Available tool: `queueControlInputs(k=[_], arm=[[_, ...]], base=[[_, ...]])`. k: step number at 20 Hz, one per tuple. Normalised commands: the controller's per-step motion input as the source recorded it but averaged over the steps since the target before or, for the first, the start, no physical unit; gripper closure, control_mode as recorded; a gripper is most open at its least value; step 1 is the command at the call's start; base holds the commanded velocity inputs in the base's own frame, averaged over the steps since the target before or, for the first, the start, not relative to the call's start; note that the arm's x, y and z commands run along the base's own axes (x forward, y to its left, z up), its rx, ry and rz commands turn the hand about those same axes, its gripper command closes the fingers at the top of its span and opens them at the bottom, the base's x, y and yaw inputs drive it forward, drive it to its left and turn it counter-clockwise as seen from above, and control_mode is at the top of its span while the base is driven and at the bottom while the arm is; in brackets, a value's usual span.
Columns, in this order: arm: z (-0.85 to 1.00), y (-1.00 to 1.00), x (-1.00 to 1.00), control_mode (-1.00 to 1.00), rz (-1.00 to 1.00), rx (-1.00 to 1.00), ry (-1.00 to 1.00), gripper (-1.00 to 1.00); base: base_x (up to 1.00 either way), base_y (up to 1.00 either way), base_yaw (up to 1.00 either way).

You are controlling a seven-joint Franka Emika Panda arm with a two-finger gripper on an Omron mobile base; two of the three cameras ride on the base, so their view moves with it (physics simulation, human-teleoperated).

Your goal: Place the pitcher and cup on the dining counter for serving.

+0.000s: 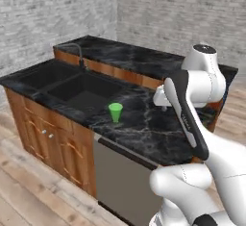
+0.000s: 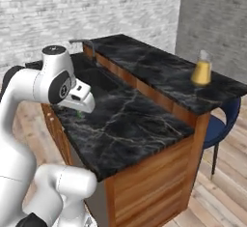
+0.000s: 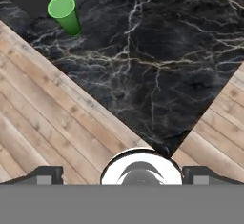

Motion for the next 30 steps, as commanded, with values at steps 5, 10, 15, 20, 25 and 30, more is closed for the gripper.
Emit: queueControlInputs(k=[5, 10, 15, 20, 25, 30], arm=[[0.00, 0.00, 0.00, 1.00, 0.00, 0.00, 0.00, -1.00], [0.00, 0.00, 0.00, 1.00, 0.00, 0.00, 0.00, -1.00], [0.00, 0.00, 0.00, 1.00, 0.00, 0.00, 0.00, -1.00], [0.00, 0.00, 0.00, 1.00, 0.00, 0.00, 0.00, -1.00], [0.00, 0.00, 0.00, 1.00, 0.00, 0.00, 0.00, -1.00], [0.00, 0.00, 0.00, 1.00, 0.00, 0.00, 0.00, -1.00]], base=[[0.71, 0.82, -0.65], [0.35, 0.97, -0.59], [-0.13, 0.96, -0.28], [-0.15, 0.50, -0.02], [0.12, 0.79, 0.00], [0.23, 0.79, 0.00]])
